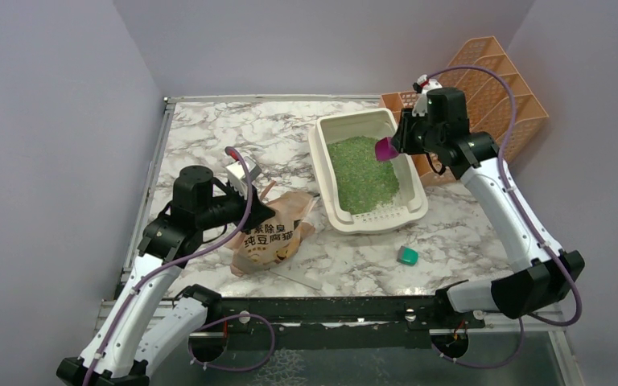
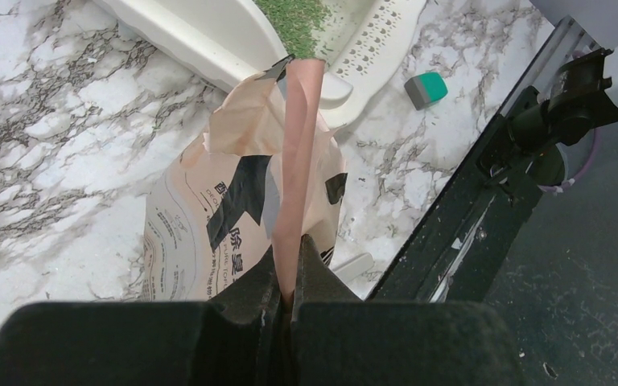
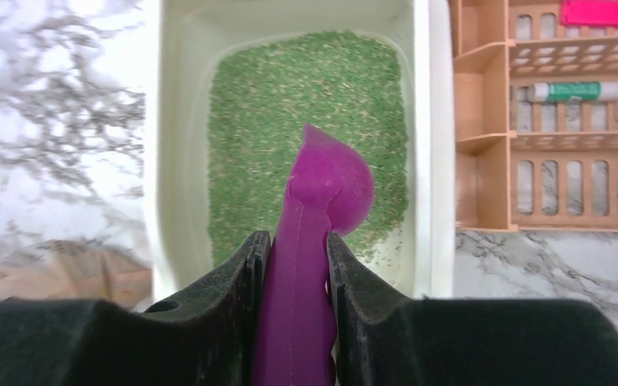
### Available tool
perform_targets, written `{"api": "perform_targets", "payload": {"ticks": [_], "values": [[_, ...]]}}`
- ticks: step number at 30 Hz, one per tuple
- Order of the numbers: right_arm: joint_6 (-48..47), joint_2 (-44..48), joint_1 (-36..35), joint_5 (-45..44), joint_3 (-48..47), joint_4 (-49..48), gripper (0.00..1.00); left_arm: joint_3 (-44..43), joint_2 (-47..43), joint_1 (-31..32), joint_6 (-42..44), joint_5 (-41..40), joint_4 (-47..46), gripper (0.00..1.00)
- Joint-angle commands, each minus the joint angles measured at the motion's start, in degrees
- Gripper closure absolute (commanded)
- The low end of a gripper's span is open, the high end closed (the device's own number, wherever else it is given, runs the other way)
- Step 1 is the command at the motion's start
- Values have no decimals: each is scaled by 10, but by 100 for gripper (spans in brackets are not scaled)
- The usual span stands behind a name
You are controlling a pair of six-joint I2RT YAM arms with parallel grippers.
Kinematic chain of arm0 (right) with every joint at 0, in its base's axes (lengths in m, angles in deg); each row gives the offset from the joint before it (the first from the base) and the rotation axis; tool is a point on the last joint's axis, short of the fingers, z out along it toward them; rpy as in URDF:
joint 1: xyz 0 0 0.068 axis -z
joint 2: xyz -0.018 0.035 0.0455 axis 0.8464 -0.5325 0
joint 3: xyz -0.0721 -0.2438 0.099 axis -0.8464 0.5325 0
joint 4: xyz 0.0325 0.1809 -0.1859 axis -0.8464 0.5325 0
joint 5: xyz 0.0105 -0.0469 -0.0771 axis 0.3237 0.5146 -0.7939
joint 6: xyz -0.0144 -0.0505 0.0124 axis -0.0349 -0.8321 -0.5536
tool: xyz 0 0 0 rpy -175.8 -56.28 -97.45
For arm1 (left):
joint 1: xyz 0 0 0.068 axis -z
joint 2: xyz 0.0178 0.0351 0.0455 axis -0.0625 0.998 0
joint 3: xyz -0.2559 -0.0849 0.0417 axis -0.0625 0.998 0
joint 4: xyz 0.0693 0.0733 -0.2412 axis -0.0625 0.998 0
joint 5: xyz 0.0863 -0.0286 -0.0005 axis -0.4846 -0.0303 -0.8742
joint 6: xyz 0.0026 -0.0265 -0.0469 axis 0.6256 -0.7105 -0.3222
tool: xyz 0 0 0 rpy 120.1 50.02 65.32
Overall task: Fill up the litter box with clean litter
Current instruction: 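Pour the cat litter into the litter box, then scoop the cat litter from the cat litter bag.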
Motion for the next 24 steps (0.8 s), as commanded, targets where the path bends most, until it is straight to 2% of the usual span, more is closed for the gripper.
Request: {"api": "perform_targets", "payload": {"ticks": [1,13,18,24], "values": [[27,40,-1,86,-12,-20,99,-21,-21,1,-11,35,-54,100],[110,38,-2,265,-10,-71,99,-21,-25,1,-12,32,-52,100],[102,28,-1,344,-31,-65,99,-27,-10,1,-7,30,-56,100],[98,10,-2,481,-47,-54,99,-22,-13,1,-9,32,-58,100]]}}
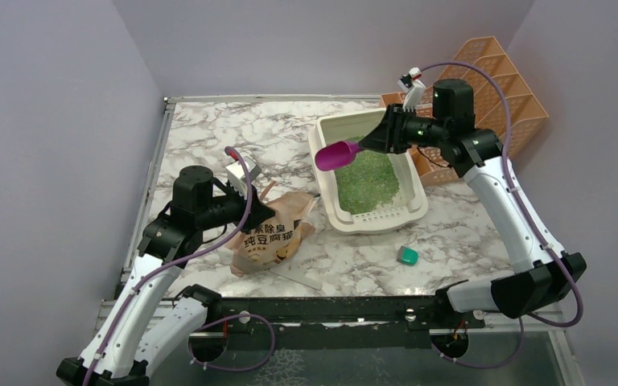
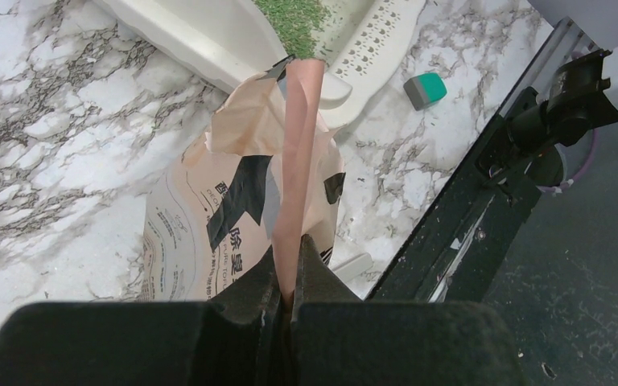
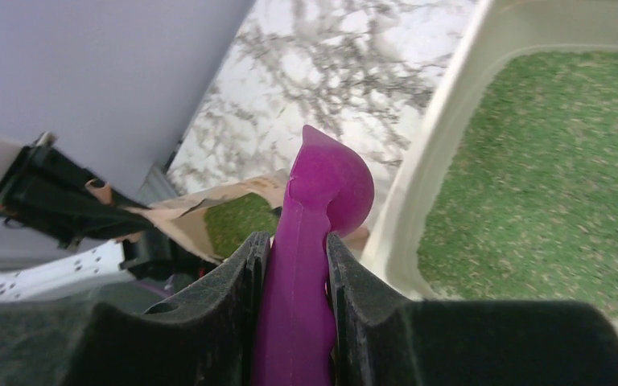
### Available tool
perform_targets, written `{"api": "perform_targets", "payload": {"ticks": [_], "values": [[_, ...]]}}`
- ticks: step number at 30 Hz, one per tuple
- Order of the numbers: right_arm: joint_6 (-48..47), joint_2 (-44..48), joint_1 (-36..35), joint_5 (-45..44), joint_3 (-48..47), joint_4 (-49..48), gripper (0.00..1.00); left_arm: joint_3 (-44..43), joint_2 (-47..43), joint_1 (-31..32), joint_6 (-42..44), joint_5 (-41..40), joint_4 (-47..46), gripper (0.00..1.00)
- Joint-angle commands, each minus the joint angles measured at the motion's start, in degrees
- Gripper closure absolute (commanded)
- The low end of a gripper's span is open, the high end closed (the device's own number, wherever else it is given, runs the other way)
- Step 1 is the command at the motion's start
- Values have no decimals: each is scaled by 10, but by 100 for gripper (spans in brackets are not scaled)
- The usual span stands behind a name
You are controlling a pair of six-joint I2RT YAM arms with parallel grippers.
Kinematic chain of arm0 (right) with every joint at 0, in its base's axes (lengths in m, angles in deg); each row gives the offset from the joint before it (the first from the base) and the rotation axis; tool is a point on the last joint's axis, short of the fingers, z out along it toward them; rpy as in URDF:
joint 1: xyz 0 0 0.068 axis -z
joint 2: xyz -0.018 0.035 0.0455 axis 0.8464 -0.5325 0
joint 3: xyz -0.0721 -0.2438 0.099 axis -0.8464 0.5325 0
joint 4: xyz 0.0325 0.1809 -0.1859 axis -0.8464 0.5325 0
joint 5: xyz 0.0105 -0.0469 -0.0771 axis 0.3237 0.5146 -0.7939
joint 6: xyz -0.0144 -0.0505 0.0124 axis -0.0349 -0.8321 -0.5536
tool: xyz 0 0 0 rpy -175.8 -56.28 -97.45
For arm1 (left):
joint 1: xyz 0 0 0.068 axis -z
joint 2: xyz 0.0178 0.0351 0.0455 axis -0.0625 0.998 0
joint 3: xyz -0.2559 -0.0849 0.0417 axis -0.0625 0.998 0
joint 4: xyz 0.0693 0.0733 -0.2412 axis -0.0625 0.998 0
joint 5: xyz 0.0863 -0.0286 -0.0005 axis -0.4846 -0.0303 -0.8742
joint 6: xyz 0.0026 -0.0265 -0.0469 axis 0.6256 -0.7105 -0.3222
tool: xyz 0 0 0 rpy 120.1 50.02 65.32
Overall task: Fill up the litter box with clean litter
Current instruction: 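Scoop the cat litter from the cat litter bag.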
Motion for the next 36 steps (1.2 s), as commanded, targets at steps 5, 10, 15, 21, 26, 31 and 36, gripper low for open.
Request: {"api": "perform_targets", "payload": {"ticks": [5,10,15,21,26,31,36], "values": [[5,-44,-3,224,-42,20,99,-16,-22,1,-15,28,-59,100],[-31,-65,-22,213,-66,78,99,-18,-21,1,-17,28,-59,100],[-41,-74,-45,217,-68,95,99,-20,-16,1,-17,29,-60,100],[-50,-82,-63,194,-66,108,99,-23,-18,1,-21,30,-59,100],[-48,-102,-84,141,-72,122,99,-23,-27,1,-29,25,-59,100],[-35,-127,-108,119,-76,118,99,-20,-27,1,-37,29,-53,100],[-32,-154,-132,87,-88,128,99,-45,-10,1,-43,30,-10,74]]}}
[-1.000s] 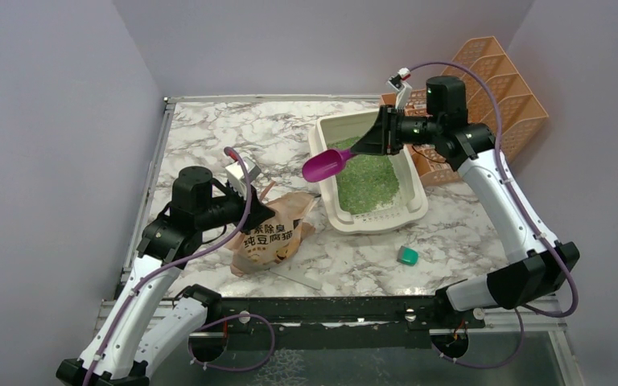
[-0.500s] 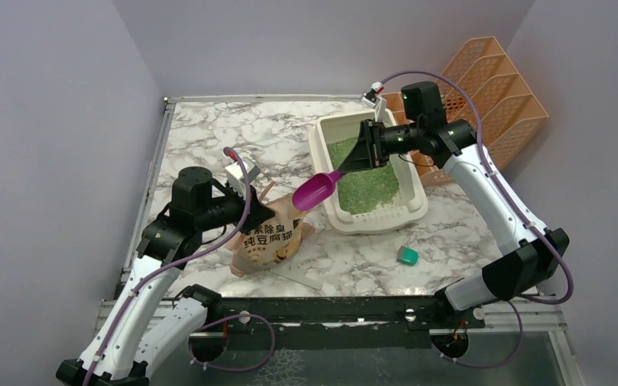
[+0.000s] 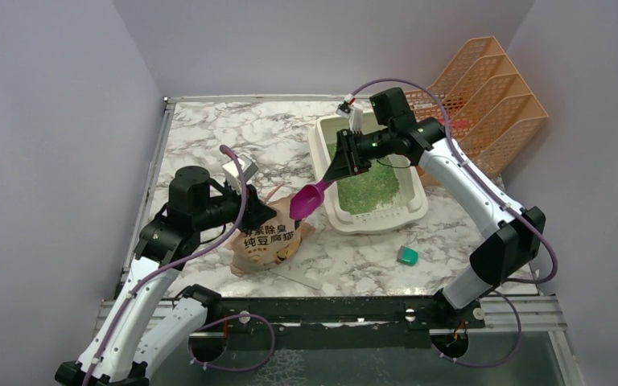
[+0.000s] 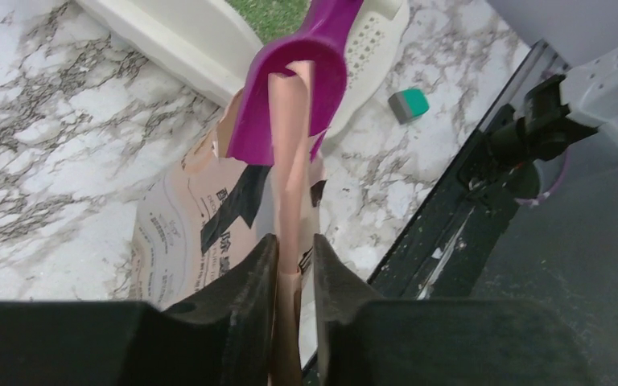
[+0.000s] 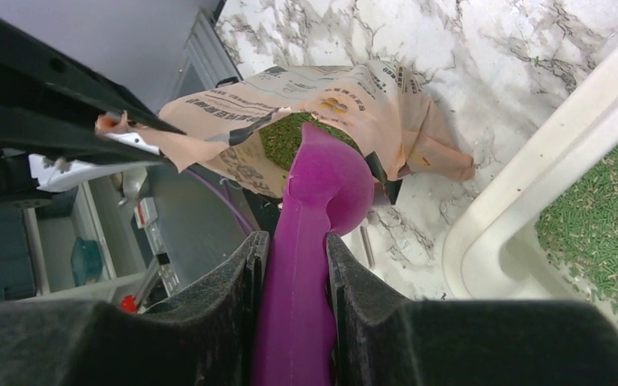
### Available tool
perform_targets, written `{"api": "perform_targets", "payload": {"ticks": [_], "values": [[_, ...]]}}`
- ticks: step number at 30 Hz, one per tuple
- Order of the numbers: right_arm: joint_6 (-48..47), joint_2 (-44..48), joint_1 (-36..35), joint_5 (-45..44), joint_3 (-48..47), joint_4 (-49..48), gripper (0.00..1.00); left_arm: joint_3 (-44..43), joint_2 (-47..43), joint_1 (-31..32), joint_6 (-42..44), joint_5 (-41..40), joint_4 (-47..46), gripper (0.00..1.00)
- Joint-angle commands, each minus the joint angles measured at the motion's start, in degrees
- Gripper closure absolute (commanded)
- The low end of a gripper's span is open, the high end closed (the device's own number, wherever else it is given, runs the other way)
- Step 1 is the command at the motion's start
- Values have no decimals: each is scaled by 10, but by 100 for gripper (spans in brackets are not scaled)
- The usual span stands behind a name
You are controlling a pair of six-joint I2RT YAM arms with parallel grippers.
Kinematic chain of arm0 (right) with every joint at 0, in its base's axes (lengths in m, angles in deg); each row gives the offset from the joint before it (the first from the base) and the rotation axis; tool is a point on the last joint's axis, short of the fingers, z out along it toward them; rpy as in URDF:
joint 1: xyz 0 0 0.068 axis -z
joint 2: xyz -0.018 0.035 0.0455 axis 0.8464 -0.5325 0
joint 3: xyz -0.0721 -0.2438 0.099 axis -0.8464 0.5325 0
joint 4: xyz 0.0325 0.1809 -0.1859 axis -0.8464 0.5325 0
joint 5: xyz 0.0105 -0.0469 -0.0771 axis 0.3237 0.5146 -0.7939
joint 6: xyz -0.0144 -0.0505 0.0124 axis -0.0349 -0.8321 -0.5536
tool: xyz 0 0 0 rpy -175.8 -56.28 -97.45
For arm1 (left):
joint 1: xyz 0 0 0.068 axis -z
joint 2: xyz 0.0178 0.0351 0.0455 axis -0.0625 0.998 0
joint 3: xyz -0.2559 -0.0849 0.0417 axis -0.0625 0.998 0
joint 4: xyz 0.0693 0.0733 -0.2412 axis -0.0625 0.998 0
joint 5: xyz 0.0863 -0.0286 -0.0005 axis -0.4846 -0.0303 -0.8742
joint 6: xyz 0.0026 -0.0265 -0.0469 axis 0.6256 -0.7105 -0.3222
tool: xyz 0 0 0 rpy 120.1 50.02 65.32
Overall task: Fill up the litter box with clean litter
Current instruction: 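Scoop the cat litter from the cat litter bag.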
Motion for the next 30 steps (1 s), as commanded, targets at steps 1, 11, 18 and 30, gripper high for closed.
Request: {"api": "perform_targets", "payload": {"ticks": [1,11,18,30], "values": [[7,-22,-21,-44,-28,21,99,-50,4,1,-13,27,6,70],[3,-63,-46,-48,-61,34,99,-133,59,1,17,-29,173,48],[0,-73,-54,-55,-72,38,99,-150,78,1,38,-61,240,47],[-3,-85,-63,-59,-86,49,99,-123,103,2,46,-76,274,80]]}}
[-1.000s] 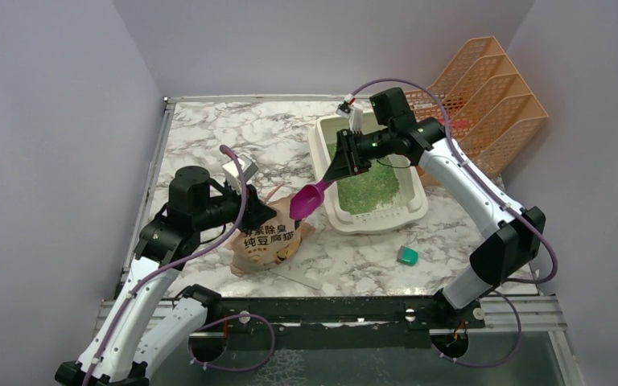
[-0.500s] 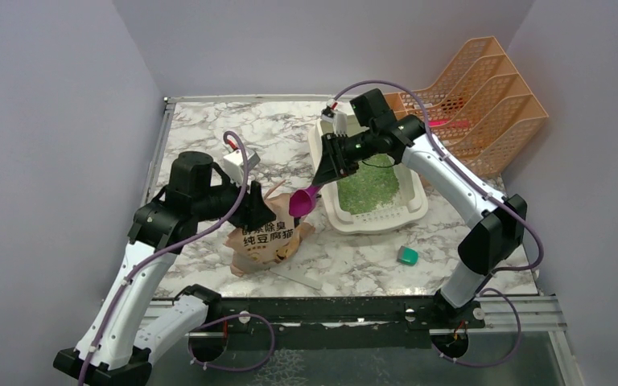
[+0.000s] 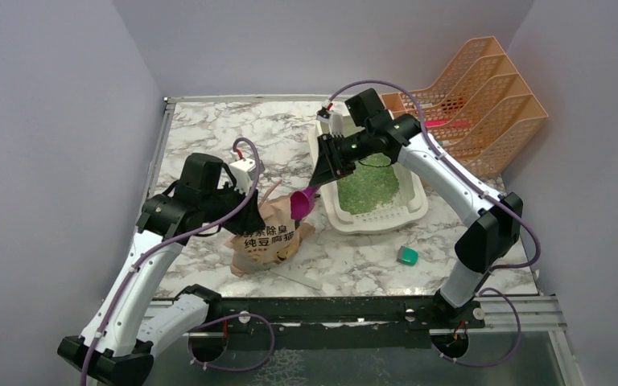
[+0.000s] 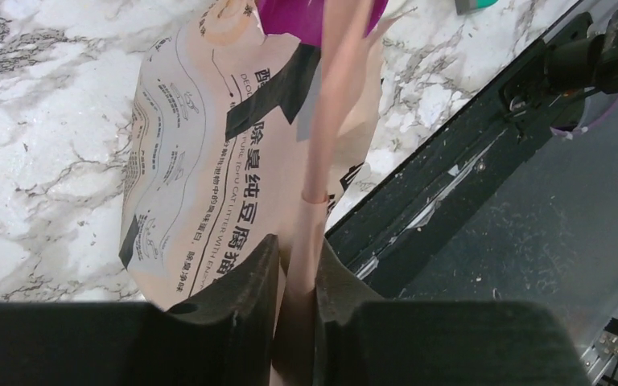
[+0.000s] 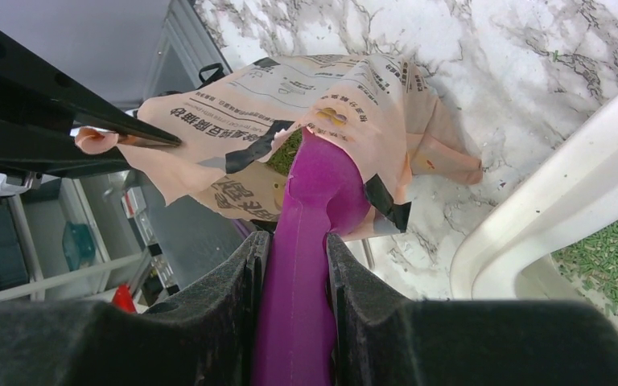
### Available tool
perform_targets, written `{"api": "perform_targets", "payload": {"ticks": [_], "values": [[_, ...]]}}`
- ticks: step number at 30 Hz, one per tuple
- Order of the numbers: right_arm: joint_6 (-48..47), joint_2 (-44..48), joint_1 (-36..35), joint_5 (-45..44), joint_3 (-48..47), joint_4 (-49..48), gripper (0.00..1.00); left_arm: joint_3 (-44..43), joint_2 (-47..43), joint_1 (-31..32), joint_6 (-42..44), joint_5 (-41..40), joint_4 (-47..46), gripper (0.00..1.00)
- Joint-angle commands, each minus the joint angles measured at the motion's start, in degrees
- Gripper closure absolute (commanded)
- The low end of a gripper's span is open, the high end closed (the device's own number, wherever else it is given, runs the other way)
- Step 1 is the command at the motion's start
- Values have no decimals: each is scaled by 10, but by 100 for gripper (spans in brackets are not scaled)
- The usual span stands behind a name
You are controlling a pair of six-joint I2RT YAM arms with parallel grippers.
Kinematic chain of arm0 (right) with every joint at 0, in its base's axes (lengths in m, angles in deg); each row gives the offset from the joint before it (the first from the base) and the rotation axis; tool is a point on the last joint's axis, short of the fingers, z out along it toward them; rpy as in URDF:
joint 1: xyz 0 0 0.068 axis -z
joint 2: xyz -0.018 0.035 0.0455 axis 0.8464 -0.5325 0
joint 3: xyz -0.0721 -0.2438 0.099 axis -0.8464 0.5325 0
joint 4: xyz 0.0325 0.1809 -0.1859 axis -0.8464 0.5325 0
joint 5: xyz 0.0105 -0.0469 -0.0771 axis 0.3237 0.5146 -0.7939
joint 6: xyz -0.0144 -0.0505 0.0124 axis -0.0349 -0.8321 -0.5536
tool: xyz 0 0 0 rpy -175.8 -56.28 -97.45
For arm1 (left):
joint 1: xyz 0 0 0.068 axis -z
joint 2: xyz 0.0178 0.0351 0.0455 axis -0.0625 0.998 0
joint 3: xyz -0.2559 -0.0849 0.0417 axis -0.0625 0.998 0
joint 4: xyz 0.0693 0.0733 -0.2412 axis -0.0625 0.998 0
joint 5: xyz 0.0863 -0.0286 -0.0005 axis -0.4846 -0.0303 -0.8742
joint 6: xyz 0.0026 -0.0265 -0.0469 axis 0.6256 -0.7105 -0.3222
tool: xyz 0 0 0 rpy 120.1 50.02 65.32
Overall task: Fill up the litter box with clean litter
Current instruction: 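Scoop the cat litter from the cat litter bag.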
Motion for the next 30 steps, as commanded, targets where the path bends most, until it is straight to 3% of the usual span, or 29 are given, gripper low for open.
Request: {"api": "perform_targets", "payload": {"ticks": [1,6,12,24,30], "values": [[-5,-9,-7,-16,-18,16,99,3,0,1,10,-20,25,81],[-1,-14,-10,-21,-21,17,99,3,-19,1,19,-28,25,100],[4,-29,-29,-71,-45,31,99,13,-39,1,21,-17,23,100],[-6,-138,-140,-191,-161,121,99,31,-68,1,3,-18,-19,100],[-24,-113,-140,-326,-217,129,99,38,-97,1,4,-27,-56,100]]}}
